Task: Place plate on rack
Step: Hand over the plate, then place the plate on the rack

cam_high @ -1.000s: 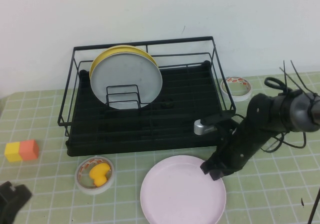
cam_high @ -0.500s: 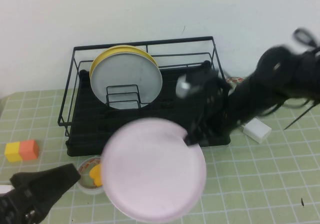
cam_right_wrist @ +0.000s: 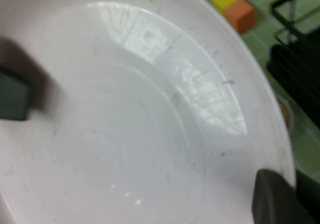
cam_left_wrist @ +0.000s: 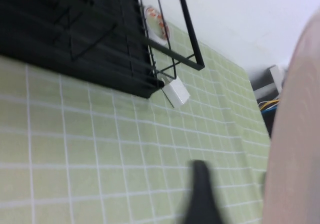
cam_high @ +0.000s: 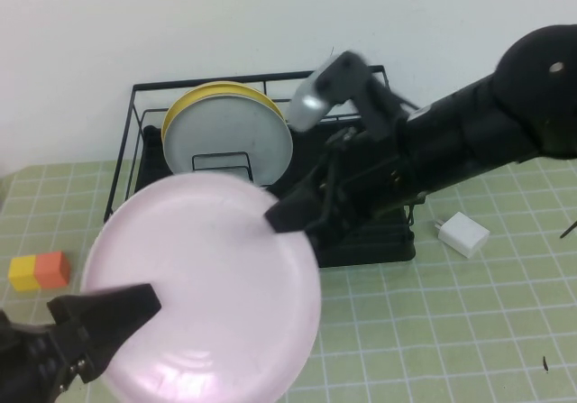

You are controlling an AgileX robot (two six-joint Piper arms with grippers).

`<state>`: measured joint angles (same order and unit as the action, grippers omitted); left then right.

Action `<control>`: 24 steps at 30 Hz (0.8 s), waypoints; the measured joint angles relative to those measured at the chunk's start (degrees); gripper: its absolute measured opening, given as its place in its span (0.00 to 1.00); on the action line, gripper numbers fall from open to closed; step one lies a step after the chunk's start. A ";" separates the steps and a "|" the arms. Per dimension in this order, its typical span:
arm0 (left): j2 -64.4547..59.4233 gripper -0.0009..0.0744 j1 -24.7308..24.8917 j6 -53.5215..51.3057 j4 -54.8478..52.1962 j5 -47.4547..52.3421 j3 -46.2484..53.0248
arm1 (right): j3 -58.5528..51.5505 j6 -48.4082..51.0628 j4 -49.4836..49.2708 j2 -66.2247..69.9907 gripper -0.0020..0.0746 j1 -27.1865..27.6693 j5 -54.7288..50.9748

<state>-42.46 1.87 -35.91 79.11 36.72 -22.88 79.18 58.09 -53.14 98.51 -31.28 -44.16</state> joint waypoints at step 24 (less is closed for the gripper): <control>-3.90 0.17 -0.10 -95.28 16.24 -3.09 -3.54 | 13.33 11.80 -4.85 -3.77 0.73 2.20 -10.09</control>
<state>-46.36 1.76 -131.20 95.35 33.63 -26.42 92.51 69.89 -57.99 94.74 -29.07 -54.25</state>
